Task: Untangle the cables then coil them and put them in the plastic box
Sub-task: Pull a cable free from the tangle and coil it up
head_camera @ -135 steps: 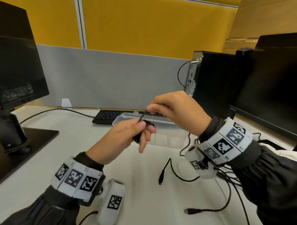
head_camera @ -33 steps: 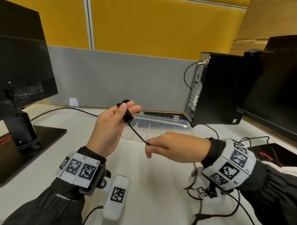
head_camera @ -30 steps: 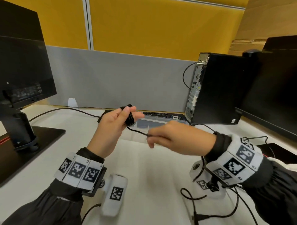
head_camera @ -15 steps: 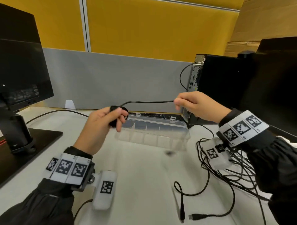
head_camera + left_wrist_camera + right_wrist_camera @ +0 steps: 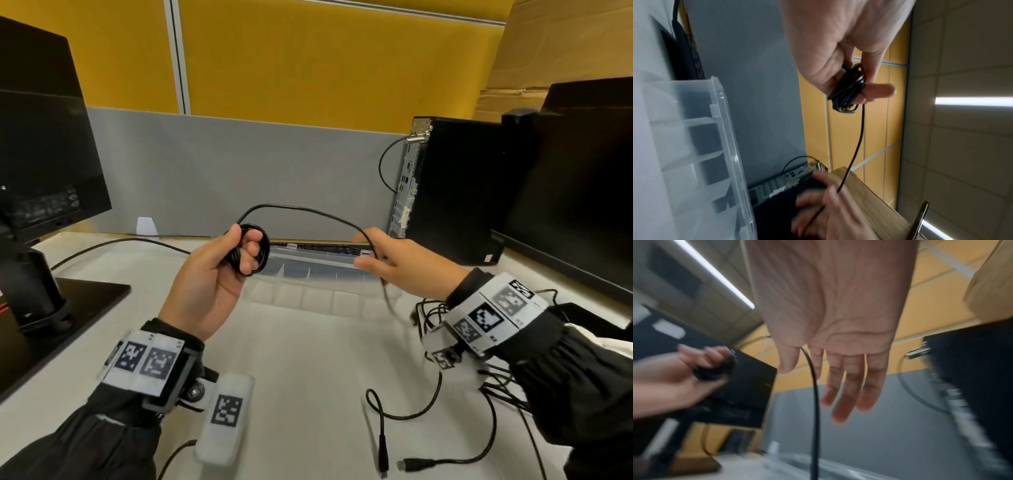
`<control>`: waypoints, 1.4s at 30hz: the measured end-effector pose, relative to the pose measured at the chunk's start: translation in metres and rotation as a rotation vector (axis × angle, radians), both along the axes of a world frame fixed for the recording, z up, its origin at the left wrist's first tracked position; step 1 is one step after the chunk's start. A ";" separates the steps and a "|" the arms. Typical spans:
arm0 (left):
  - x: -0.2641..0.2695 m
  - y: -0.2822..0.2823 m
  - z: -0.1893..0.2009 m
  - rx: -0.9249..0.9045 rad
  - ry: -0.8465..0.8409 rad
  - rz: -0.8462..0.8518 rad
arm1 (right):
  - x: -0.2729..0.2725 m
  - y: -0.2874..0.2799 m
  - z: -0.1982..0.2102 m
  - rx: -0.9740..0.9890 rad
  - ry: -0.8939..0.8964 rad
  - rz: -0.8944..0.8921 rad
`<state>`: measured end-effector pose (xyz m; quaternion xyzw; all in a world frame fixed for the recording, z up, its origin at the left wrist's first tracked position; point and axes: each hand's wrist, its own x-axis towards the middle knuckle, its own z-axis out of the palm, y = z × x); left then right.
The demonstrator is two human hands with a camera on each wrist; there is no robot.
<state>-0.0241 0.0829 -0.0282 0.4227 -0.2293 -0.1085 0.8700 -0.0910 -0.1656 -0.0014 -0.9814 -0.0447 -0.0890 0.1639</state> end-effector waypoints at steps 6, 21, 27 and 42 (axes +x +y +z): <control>-0.014 -0.007 -0.001 0.094 -0.060 -0.047 | 0.004 0.058 0.012 0.379 -0.122 0.240; -0.024 0.002 0.007 -0.143 0.013 -0.262 | 0.009 0.069 0.002 0.717 -0.027 0.299; -0.008 0.008 0.004 -0.177 -0.030 -0.089 | 0.007 0.086 -0.002 -0.030 0.156 0.320; -0.001 0.008 -0.006 0.685 -0.443 -0.036 | 0.012 0.075 0.047 0.095 -0.483 0.226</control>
